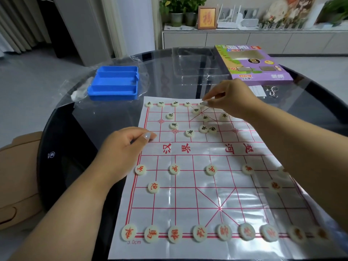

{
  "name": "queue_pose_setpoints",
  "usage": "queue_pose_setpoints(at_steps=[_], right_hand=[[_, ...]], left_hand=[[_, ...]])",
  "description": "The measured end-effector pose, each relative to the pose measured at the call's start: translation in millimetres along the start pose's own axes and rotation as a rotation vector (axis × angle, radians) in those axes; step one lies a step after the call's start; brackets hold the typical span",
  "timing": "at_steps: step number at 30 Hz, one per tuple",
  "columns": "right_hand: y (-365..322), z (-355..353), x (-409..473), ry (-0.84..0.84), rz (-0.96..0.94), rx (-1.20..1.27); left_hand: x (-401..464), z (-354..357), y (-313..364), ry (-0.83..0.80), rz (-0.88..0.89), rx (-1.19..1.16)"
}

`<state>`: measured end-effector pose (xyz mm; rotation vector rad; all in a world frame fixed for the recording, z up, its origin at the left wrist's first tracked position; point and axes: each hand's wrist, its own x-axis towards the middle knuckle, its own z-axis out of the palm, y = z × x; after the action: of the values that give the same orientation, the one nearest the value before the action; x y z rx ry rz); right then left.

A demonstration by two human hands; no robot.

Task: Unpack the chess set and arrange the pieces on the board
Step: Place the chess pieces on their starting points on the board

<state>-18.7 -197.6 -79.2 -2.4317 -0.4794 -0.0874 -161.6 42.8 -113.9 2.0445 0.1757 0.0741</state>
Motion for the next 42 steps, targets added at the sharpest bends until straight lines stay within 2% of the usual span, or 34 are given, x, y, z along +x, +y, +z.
queue_pose_setpoints(at_steps=[15, 21, 26, 29, 33, 42], right_hand=[[13.6, -15.6, -9.7, 0.044, 0.058, 0.024], [14.8, -21.5, -7.0, 0.110, 0.089, 0.087], [20.6, -14.6, -7.7, 0.077, 0.100, 0.025], [12.6, 5.6, -1.4, 0.008, 0.057, -0.127], [-0.4, 27.3, 11.1, -0.014, 0.100, -0.232], [-8.6, 37.1, 12.8, -0.025, 0.139, -0.237]], left_hand=[[-0.4, 0.0, 0.7, 0.008, -0.004, 0.025], [0.9, 0.2, -0.5, 0.009, -0.001, 0.034], [0.6, -0.2, -0.7, 0.008, -0.002, 0.028], [0.1, 0.3, 0.0, 0.010, -0.003, 0.024], [0.0, 0.4, -0.2, 0.013, -0.010, 0.011], [0.3, -0.2, -1.2, 0.002, -0.009, 0.011]])
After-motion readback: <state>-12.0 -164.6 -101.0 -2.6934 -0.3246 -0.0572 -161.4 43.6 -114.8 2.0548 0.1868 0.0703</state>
